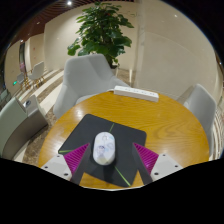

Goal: Arrange mouse

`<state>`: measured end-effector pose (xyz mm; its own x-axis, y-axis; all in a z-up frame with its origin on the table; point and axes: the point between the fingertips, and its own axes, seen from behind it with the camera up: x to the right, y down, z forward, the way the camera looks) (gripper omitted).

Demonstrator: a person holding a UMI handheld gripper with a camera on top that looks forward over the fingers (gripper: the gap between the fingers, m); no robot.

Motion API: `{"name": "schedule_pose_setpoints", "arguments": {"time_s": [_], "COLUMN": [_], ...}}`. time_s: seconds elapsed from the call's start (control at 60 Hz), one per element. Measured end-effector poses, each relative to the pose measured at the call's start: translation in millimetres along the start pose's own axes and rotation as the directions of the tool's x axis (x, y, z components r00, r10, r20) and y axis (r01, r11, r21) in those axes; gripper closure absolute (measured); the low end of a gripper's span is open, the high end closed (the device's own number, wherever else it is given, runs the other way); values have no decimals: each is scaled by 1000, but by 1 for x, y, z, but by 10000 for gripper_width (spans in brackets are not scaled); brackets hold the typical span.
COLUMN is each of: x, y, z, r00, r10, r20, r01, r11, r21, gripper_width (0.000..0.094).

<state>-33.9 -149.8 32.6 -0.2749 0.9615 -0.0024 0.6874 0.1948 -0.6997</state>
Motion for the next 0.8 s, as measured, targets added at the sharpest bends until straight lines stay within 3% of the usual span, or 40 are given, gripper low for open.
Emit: {"name": "schedule_pose_setpoints", "arguments": {"time_s": [0.133,0.383,0.55,0.8], "x": [32,111,161,192], "y": [25,129,186,225], "z": [-78,-199,-241,-282], "r00": [1000,995,984,973], "r10": [16,66,92,143], "r20": [-1,-72,-150,-178], "r01": [-16,-71,-106,-157], "r11": [1000,994,990,986], "r21": [-19,-80,-89,-64], "gripper_width": [75,71,71,69]}}
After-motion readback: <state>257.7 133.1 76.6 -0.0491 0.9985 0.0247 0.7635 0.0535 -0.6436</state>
